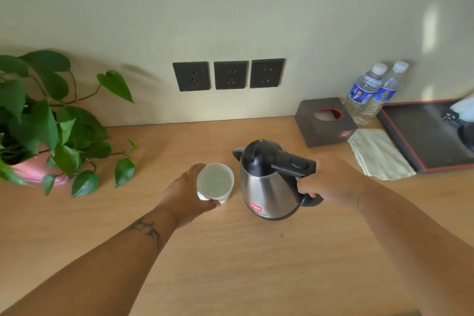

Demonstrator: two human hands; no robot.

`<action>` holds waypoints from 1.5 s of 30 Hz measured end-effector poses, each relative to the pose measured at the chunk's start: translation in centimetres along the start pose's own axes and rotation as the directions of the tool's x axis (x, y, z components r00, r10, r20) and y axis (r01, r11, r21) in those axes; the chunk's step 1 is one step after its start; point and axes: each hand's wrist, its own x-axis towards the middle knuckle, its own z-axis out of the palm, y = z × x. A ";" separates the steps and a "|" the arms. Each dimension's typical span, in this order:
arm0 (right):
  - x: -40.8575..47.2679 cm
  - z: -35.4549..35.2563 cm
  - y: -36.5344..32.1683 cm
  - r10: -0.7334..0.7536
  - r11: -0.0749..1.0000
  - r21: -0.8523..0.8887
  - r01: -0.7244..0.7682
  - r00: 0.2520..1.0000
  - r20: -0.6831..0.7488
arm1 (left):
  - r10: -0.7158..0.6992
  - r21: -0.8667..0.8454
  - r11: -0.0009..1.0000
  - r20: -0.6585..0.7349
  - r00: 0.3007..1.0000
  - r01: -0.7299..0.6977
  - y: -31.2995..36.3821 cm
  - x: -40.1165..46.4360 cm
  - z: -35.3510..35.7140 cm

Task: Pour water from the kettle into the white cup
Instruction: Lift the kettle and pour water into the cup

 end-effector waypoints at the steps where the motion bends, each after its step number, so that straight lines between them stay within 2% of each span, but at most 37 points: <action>1: -0.2 0.0 -0.1 0.003 1.000 -0.017 -0.003 1.000 0.005 | 0.001 -0.005 1.000 0.001 1.000 -0.001 0.0 0.0 0.0; 6: -0.6 -0.1 -0.4 0.030 0.994 -0.109 -0.026 0.999 0.041 | -0.002 -0.015 1.000 0.008 1.000 0.002 0.0 0.0 -0.1; 25: -0.9 -0.1 -2.0 0.143 0.955 -0.279 -0.105 0.983 0.119 | 0.003 -0.059 0.998 0.007 1.000 -0.003 -0.2 -0.1 0.0; 45: -0.6 0.4 -4.4 0.109 0.918 -0.393 -0.045 0.984 0.142 | 0.014 -0.102 0.995 -0.008 1.000 -0.015 -0.8 -0.1 0.2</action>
